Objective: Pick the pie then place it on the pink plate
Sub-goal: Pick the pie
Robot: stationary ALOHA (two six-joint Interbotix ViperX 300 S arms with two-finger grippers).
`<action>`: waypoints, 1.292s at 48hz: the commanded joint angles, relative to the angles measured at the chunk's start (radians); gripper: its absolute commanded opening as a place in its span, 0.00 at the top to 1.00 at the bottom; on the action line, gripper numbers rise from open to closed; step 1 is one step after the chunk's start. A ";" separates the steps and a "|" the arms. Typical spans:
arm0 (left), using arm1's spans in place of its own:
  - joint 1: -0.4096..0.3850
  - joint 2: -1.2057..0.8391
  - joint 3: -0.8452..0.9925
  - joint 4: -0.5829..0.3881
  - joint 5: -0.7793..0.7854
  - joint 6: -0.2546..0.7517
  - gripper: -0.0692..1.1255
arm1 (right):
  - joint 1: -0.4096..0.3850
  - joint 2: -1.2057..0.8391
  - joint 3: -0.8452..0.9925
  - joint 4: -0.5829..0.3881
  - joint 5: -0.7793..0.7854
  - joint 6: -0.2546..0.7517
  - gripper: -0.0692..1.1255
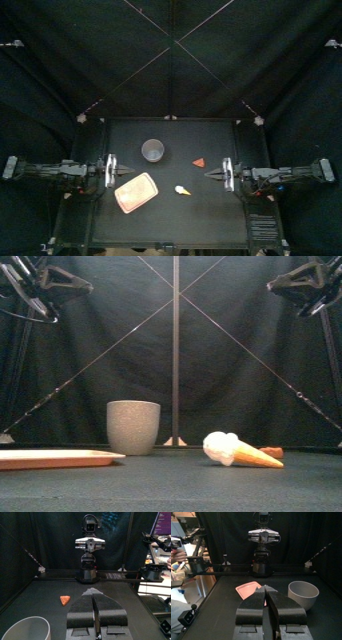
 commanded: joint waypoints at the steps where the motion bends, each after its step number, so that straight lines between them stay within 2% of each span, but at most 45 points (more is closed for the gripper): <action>1: 0.021 0.014 -0.028 -0.002 -0.011 0.003 0.96 | -0.025 0.029 -0.012 -0.002 -0.006 0.005 0.91; 7: 0.023 0.014 -0.031 -0.002 -0.011 0.003 0.95 | -0.098 0.083 -0.029 0.000 -0.006 0.005 0.91; 18: 0.037 0.014 -0.029 0.000 -0.011 0.005 0.95 | -0.356 0.216 -0.094 -0.032 0.103 0.003 0.90; 22: 0.037 0.015 -0.028 0.000 -0.012 0.005 0.95 | -0.428 0.261 -0.117 -0.049 0.161 0.003 0.86; 25: 0.037 0.014 -0.026 0.002 -0.011 0.005 0.95 | -0.469 0.291 -0.127 -0.058 0.178 0.006 0.77; 31: 0.037 0.014 -0.028 0.002 -0.011 0.005 0.94 | -0.479 0.319 -0.137 -0.055 0.140 0.009 0.50; 35: 0.038 0.014 -0.029 0.006 -0.011 0.006 0.94 | -0.477 0.328 -0.132 -0.054 0.063 0.009 0.25; 40: 0.044 0.015 -0.028 0.014 -0.012 0.005 0.94 | -0.483 0.339 -0.121 -0.049 -0.017 0.009 0.04; 46: 0.055 0.014 -0.025 0.020 -0.011 0.006 0.94 | -0.486 0.362 -0.114 -0.041 -0.048 0.015 0.04; 53: 0.071 0.014 -0.025 0.037 -0.009 0.006 0.94 | -0.457 0.428 -0.132 0.035 0.006 0.044 0.06; 62: 0.078 0.014 -0.020 0.051 -0.009 0.006 0.94 | -0.434 0.577 -0.258 0.015 0.460 0.032 0.07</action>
